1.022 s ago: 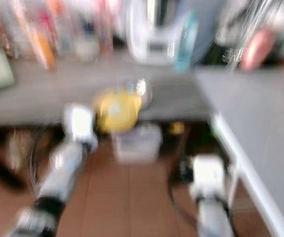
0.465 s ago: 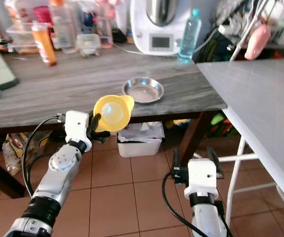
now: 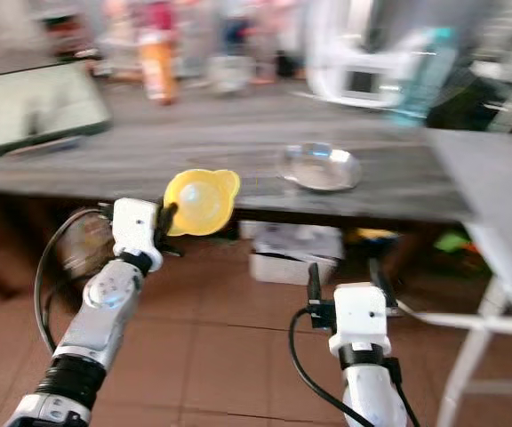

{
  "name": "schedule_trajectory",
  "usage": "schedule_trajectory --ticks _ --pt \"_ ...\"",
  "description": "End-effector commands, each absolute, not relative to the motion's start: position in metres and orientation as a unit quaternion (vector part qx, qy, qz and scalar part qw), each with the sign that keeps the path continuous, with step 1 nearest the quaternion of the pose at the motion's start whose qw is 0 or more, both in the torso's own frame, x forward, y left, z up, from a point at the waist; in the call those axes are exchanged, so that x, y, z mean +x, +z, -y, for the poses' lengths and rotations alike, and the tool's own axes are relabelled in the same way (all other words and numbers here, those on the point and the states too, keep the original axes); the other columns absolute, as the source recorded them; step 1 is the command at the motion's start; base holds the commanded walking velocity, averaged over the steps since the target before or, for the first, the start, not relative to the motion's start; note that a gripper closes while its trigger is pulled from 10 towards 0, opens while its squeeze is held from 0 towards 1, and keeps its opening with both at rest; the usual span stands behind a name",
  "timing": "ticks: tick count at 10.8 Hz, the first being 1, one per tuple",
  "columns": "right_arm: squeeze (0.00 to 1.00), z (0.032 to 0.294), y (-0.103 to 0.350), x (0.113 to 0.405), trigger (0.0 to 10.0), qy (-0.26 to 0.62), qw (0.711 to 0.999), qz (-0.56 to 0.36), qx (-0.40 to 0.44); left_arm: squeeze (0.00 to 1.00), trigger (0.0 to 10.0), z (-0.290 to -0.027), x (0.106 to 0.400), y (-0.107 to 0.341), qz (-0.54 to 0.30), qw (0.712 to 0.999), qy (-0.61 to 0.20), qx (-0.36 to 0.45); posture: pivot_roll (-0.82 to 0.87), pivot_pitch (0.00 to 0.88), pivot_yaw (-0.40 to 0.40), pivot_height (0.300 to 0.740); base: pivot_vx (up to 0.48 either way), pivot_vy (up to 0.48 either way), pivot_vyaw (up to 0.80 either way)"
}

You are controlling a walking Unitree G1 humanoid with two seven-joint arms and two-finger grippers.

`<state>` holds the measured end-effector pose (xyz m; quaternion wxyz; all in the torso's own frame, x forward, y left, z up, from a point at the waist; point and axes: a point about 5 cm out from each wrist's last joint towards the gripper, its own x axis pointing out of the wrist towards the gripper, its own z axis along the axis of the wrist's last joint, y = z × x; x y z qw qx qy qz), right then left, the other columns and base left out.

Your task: Setting the table

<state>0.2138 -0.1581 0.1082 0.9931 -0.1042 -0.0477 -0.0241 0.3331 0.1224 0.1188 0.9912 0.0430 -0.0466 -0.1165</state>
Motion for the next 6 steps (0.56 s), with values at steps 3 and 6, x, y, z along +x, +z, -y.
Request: schedule_trajectory --ticks 3,6 --pt "0.0 0.1598 0.1089 0.212 10.0 -0.028 0.993 0.05 -0.108 0.0 10.0 -0.1154 0.3334 0.1279 0.069 0.988 -0.13 0.039 0.08 0.055 -0.019 0.74 0.0 0.0 0.62" --pt "0.0 0.1614 0.1101 0.2104 10.0 -0.033 0.992 0.051 -0.109 0.0 10.0 -0.1119 0.3315 0.1282 0.068 0.987 -0.144 0.025 0.07 0.056 -0.021 0.74 0.0 0.0 0.0"
